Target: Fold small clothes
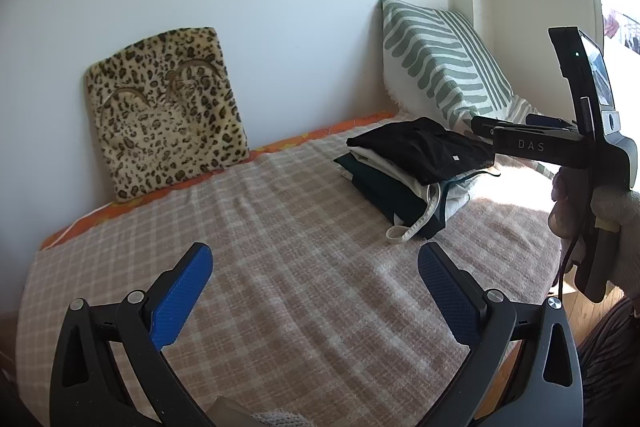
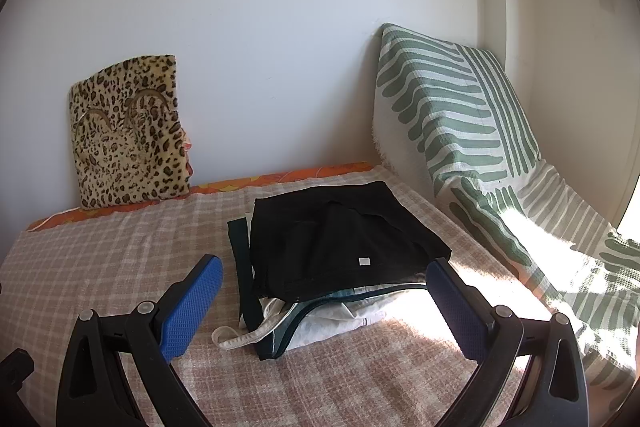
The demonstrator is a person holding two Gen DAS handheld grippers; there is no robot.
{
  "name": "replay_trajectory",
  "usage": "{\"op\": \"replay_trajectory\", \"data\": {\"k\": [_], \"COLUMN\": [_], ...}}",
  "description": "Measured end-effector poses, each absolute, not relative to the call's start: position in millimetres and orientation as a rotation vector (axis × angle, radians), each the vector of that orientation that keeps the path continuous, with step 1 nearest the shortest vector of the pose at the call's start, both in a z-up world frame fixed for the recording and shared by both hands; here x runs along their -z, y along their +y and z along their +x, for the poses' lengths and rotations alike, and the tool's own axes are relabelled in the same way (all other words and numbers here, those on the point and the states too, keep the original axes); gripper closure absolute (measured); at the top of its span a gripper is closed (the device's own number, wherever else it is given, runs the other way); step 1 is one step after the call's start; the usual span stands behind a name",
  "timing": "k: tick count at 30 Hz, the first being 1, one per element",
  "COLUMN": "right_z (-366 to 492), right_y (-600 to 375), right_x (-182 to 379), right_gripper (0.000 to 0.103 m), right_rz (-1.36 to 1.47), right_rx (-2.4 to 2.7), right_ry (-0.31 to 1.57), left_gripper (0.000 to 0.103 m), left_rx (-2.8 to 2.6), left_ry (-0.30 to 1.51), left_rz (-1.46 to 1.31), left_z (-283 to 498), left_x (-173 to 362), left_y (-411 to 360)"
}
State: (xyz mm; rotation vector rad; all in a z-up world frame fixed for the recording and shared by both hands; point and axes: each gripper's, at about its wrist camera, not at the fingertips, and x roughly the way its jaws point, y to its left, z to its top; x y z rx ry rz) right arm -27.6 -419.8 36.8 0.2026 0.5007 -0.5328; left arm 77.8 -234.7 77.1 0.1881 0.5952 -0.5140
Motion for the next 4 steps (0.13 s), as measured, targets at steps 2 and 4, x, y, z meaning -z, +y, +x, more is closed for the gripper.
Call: {"op": "replay_trajectory", "data": {"k": [2, 4], "right_z": [-27.2, -26.9], "right_y": [-420.7, -420.5], "right_x": [-36.8, -36.8], "right_gripper": [0.0, 0.0], "right_rz": [0.201, 0.202], "right_rx": [0.532, 0.532], "right_ry": [0.501, 0.501], "left_gripper": [0.001, 0.001], "left_rx": [0.512, 0.512], "left_ry": [0.598, 0.607], "left_rz": [0.183, 0.177], "left_z": [77.8, 79.8], "left_x": [-77.4, -77.2], "left_y": [-234.2, -232.5]}}
